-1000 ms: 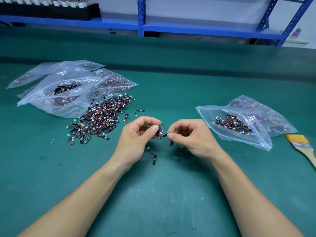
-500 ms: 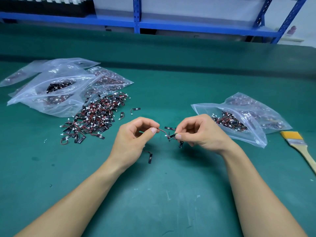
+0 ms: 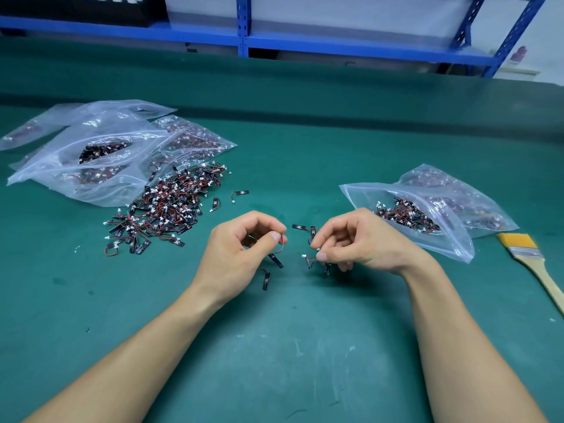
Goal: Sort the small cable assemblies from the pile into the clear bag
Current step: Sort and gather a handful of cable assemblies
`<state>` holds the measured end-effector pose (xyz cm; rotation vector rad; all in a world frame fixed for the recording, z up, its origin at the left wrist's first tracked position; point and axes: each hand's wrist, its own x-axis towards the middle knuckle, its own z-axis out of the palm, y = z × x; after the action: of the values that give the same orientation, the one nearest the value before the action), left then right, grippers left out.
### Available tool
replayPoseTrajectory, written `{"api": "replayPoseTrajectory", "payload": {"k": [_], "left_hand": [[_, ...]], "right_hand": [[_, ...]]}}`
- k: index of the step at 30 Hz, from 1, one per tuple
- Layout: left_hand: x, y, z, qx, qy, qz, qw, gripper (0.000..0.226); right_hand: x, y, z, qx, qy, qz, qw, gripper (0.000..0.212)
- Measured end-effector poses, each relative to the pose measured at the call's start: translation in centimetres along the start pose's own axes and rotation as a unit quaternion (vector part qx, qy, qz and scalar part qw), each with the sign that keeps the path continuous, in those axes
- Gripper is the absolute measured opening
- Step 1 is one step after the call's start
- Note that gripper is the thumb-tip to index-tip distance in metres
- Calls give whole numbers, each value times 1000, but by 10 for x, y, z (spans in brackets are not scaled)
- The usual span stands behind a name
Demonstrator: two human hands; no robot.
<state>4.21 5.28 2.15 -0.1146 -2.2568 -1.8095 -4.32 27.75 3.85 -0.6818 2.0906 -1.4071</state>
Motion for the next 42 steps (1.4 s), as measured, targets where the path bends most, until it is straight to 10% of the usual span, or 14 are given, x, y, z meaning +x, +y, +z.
{"api": "replayPoseTrajectory", "payload": {"k": [16,42], "left_hand": [[-2,-10,1,280,-74,111,951,25],[1,-4,6,48,72,55,995,18]], "right_hand": [[-2,-5,0,35,8,-22,999,7],[-21,-3,-30,60,30,7,998,21]]}}
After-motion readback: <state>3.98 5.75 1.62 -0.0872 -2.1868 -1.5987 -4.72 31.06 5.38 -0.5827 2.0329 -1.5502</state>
